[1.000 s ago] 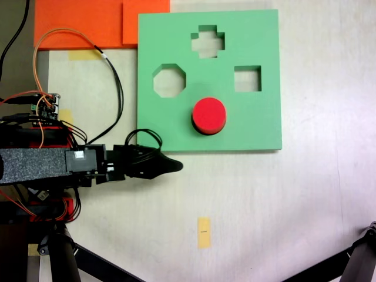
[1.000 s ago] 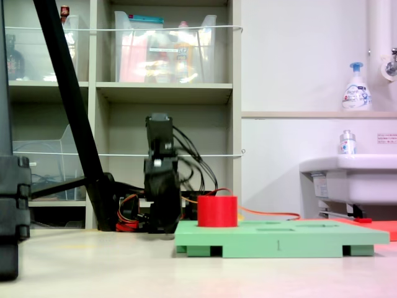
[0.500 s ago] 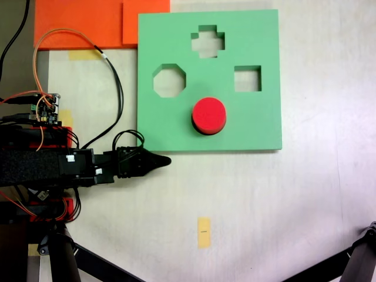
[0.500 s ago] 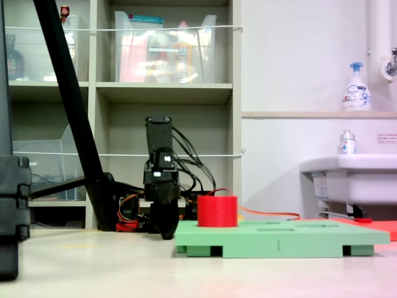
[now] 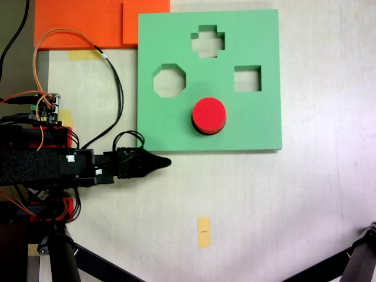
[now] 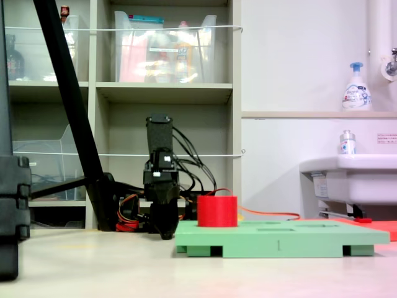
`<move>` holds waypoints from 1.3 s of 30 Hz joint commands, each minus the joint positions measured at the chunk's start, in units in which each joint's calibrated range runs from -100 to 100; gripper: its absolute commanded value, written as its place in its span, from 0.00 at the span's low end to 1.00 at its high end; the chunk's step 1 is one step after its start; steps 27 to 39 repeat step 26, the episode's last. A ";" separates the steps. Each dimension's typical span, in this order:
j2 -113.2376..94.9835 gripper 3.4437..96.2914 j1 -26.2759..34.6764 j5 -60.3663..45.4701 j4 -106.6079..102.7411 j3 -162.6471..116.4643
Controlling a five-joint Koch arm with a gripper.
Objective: Put the cylinder block into the corresponding hole
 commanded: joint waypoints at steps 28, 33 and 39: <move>-0.55 0.50 -4.05 -0.10 -6.17 -0.88; -0.55 0.50 -4.05 -0.10 -6.17 -0.88; -0.55 0.50 -4.05 -0.10 -6.17 -0.88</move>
